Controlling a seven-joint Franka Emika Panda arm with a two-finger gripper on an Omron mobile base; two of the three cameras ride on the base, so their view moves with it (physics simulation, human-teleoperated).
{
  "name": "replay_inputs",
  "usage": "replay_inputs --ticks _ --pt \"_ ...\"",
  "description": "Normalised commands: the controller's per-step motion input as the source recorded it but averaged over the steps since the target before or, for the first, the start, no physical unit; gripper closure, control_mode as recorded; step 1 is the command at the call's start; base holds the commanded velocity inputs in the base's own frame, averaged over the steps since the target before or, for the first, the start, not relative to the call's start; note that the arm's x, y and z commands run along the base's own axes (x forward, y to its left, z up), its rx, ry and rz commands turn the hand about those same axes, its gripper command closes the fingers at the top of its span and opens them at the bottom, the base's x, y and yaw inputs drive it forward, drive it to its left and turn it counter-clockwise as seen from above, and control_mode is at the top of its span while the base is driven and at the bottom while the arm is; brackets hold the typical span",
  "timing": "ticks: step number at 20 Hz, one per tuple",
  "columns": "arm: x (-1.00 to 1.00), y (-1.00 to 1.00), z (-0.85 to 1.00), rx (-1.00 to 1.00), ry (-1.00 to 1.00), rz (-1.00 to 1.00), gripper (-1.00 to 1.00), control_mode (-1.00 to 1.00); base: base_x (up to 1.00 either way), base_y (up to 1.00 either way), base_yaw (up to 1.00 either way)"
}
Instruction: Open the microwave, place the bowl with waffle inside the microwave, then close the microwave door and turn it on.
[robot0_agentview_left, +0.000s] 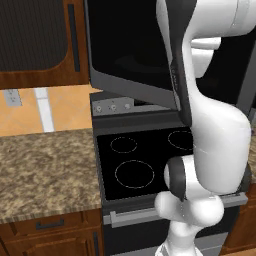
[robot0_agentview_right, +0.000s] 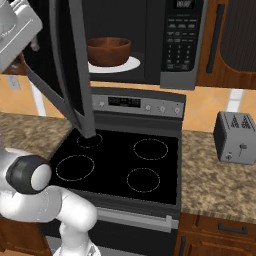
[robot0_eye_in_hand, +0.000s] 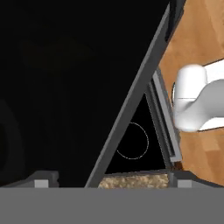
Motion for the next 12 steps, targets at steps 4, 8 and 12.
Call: replay_inputs --ticks 4,8,12 --pt "1.00 -0.48 -1.00 0.00 0.26 0.60 -1.00 -1.00 0.00 0.00 0.00" --pt "1.00 -0.61 -0.95 0.00 0.17 0.53 -1.00 -1.00 0.00 0.00 0.00" --pt "1.00 -0.62 -0.55 0.01 0.00 0.43 -1.00 -1.00 0.00 0.00 0.00"
